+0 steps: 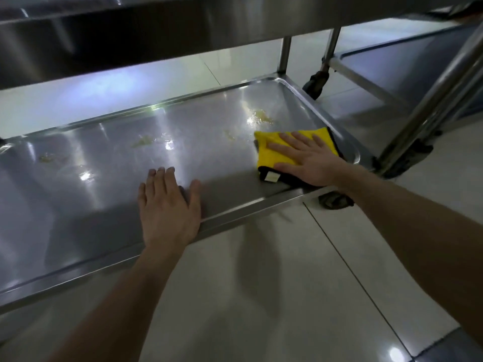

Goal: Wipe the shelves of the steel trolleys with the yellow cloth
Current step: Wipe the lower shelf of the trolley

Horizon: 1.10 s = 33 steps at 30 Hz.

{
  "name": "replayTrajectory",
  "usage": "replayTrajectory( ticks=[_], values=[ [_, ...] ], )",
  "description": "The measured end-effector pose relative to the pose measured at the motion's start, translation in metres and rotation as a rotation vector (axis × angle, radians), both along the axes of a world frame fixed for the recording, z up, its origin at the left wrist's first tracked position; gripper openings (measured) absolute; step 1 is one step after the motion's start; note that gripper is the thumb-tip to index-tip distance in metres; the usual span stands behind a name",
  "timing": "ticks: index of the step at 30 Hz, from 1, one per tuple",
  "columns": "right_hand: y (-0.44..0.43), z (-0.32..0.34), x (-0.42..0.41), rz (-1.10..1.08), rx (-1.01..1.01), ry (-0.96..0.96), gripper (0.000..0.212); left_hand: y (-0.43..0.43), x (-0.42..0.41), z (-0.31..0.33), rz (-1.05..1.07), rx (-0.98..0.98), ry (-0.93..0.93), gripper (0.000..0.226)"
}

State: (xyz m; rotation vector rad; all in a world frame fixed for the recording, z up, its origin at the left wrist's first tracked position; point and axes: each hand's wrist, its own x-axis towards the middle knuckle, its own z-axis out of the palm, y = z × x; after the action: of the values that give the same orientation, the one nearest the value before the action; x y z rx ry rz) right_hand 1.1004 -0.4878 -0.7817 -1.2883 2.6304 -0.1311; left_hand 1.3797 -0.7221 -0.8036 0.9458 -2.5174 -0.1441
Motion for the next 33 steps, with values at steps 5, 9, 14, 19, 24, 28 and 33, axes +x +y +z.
replayTrajectory(
  ticks=[5, 9, 14, 19, 24, 28, 33],
  values=[
    [-0.017, -0.005, -0.039, -0.198, 0.017, 0.029, 0.083, 0.007, 0.000, 0.002, -0.006, 0.015, -0.002, 0.075],
    [-0.084, -0.004, -0.021, -0.197, 0.015, 0.021, 0.085, 0.010, 0.002, 0.005, -0.018, 0.006, -0.001, 0.071],
    [-0.163, -0.001, 0.055, 0.003, 0.017, 0.063, 0.077, 0.009, 0.007, 0.006, -0.009, -0.003, 0.040, 0.069],
    [-0.123, -0.004, 0.100, 0.257, -0.042, 0.069, 0.071, 0.005, 0.016, 0.008, -0.011, -0.007, 0.063, 0.067],
    [-0.042, 0.004, 0.074, 0.313, -0.006, 0.039, 0.071, 0.002, 0.019, 0.005, -0.004, -0.013, 0.044, 0.066],
    [0.016, 0.008, 0.016, 0.146, 0.034, 0.024, 0.075, 0.003, 0.018, 0.004, -0.014, 0.019, 0.046, 0.070],
    [0.022, 0.002, -0.041, -0.075, 0.037, 0.045, 0.078, 0.007, 0.016, 0.004, -0.038, -0.046, 0.022, 0.068]
  ],
)
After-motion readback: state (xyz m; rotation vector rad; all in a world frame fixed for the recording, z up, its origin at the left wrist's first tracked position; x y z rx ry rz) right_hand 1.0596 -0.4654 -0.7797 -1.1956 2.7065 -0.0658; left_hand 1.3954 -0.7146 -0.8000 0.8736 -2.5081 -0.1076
